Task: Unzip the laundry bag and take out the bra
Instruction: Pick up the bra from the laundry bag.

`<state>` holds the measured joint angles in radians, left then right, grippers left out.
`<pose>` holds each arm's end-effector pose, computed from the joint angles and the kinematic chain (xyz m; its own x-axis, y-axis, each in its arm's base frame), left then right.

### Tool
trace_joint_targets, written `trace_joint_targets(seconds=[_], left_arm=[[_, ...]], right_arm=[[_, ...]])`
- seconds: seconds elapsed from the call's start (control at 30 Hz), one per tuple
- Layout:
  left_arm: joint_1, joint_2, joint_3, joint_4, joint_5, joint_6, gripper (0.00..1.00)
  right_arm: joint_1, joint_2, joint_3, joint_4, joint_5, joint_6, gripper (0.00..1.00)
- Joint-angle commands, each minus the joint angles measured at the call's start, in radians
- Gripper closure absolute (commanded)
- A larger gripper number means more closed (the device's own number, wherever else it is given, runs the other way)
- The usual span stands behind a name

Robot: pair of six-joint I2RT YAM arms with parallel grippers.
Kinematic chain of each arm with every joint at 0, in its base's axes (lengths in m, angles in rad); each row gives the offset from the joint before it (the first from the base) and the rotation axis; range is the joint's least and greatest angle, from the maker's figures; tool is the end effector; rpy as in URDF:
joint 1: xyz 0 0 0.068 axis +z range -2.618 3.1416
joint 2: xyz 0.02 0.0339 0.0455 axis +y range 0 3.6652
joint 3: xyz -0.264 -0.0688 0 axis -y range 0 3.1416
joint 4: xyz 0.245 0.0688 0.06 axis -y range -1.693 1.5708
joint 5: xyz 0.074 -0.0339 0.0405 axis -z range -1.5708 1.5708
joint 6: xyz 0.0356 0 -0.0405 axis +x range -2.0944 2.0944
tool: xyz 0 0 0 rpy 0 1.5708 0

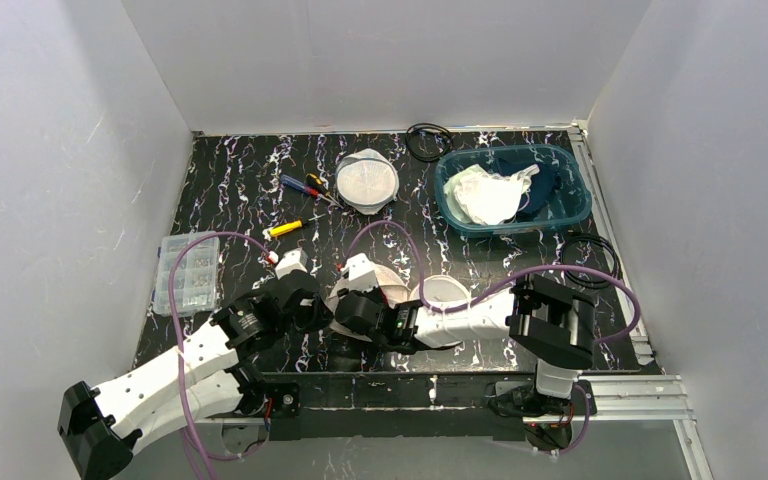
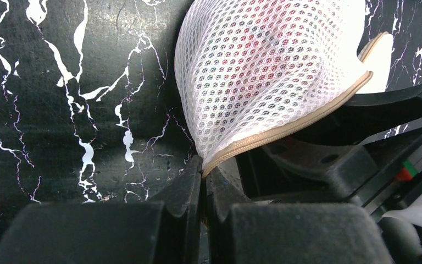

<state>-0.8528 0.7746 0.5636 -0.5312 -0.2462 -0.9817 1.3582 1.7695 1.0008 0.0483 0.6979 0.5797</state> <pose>0.1141 -0.1174 0.2322 -0.7561 -0.3601 -0.5464 -0.0295 0.8529 -0.5212 0.0996 0.3530 0.1783 -0.4709 -0.1923 -0.8610 -0.4651 0.8834 0.0570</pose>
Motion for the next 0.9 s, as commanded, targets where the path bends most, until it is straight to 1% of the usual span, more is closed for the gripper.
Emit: trace_joint_targets(seconds=[0.0,0.07,0.27,0.4,0.43,0.57,0.7,0.77,0.83,0.87], left_arm=[[0.004,-0.019,-0.014,-0.020,-0.017,-0.011,1.00],[0.004,-0.021,-0.017,-0.024,-0.023,-0.011,1.00],[0.004,-0.027,-0.035,-0.027,-0.030,-0.013,1.00],[0.004,-0.024,-0.048,-0.015,-0.027,-0.017,1.00],[0.004,-0.022,-0.049,-0.010,-0.026,-0.016,1.00],[0.004,-0.011,-0.053,0.006,-0.017,-0.018,1.00],[0.004,-0.002,-0.052,0.024,-0.004,-0.017,1.00],[0.004,0.001,-0.054,0.036,0.007,-0.015,1.00],[0.004,0.008,-0.056,0.049,0.018,-0.013,1.00],[0.003,0.012,-0.056,0.055,0.024,-0.014,1.00]], right_arm=[[0.000,-0.030,0.006,-0.079,0.053,0.015,0.59],[0.001,-0.070,-0.013,-0.078,0.048,0.016,0.68],[0.002,-0.233,-0.082,-0.070,-0.019,-0.014,0.89],[0.002,-0.346,-0.132,-0.056,-0.100,-0.037,0.98],[0.001,-0.369,-0.147,-0.027,-0.125,-0.039,0.99],[-0.003,-0.444,-0.215,0.044,-0.226,-0.044,0.99],[-0.007,-0.469,-0.278,0.074,-0.299,-0.027,0.99],[-0.006,-0.473,-0.312,0.091,-0.328,-0.008,0.90],[-0.007,-0.473,-0.338,0.111,-0.357,0.011,0.76],[-0.007,-0.471,-0.346,0.118,-0.369,0.019,0.70]])
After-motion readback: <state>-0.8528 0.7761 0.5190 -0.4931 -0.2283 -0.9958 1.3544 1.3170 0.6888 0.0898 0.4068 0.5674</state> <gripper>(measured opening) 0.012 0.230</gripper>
